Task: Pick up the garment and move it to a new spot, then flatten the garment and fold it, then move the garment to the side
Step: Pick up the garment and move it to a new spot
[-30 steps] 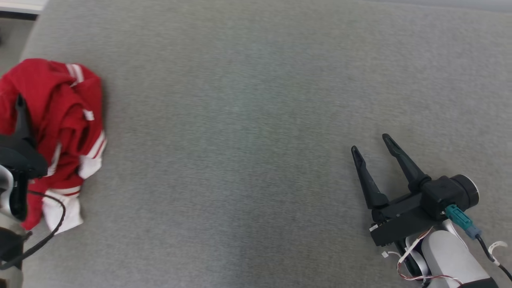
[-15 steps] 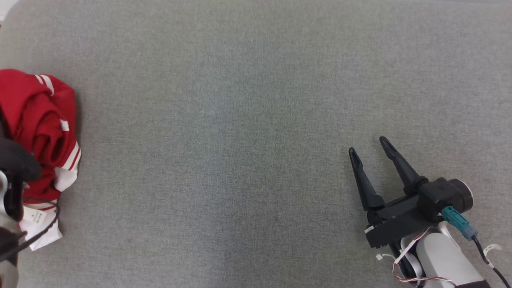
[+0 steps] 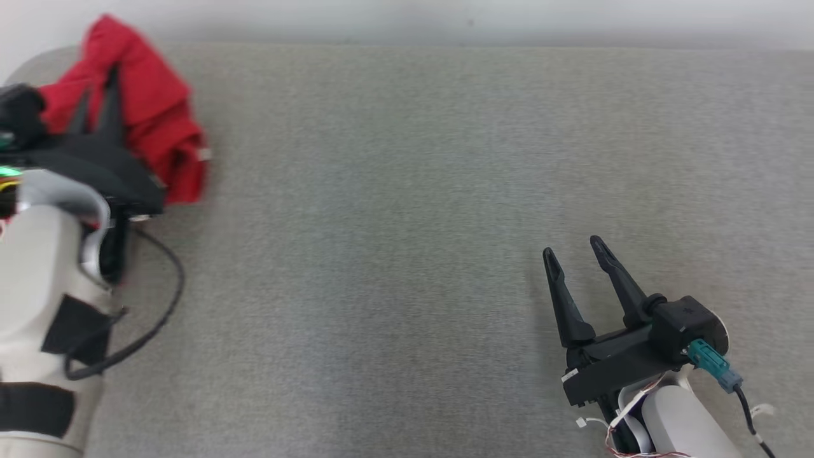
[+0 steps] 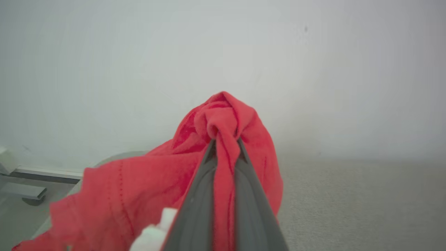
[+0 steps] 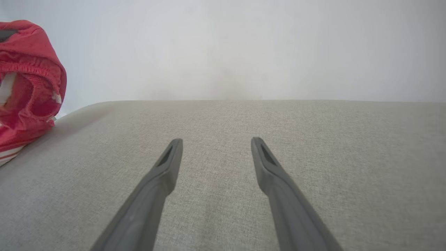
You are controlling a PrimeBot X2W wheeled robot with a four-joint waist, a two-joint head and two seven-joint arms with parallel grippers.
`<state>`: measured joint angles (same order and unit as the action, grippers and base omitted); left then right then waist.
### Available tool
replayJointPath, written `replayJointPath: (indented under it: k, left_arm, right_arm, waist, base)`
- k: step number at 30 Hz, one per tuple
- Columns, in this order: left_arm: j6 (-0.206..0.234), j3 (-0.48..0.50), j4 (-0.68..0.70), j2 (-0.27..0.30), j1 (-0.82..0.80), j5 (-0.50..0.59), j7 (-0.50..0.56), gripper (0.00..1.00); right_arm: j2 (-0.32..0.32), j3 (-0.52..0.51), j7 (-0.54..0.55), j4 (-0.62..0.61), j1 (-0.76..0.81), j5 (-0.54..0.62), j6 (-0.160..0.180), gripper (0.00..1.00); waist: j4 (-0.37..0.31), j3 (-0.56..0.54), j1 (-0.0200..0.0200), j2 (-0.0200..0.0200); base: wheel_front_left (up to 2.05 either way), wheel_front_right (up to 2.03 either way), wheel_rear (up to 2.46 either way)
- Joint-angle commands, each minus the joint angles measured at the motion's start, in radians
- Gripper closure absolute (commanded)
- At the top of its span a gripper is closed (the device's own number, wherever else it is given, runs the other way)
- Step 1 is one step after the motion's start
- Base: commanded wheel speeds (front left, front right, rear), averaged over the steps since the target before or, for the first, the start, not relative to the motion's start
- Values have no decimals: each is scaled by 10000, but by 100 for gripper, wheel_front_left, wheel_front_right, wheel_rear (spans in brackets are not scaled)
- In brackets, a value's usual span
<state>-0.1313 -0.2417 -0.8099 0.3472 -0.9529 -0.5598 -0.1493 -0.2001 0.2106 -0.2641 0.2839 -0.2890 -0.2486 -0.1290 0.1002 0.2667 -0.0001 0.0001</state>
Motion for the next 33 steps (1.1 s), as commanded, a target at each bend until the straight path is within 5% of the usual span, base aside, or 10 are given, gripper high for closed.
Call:
replayJointPath:
  k: [1,14,21,26,27,28,33]
  left_arm:
    - [20,-165,196,-103,70,-314,-55,100]
    - [17,-2963,1455,-2268,1080,-2064,-1002,100]
    - [19,-4235,1266,-2863,1434,-2268,-1163,100]
    - [40,-3929,1326,-2924,1901,-1534,-1160,100]
    - [69,-3792,1276,-2927,2022,-1275,-1161,82]
    - [107,-3615,1209,-2931,2182,-1165,-1162,0]
    - [346,-2533,1574,-2711,3122,128,-1164,0]
  right_arm:
    - [122,-47,-3,36,108,-67,-33,0]
    - [547,-841,-3,197,317,-237,-33,0]
    - [675,-818,-3,218,351,-169,-33,0]
    - [741,-779,-3,223,278,-168,-33,0]
    - [757,-773,-3,232,287,-162,-33,0]
    - [786,-757,-3,238,316,-145,-33,0]
    - [823,-787,-3,260,421,-192,-33,0]
  waist:
    - [-450,-288,1,-1]
    - [-2006,-438,1,-1]
    - [-2501,-446,1,-1]
    - [-2565,-450,1,-1]
    - [-2551,-485,1,-1]
    - [-2537,-526,1,-1]
    - [-2389,-769,1,-1]
  base:
    - [0,0,0]
    - [0,0,0]
    - [0,0,0]
    - [0,0,0]
    - [0,0,0]
    - [0,0,0]
    - [0,0,0]
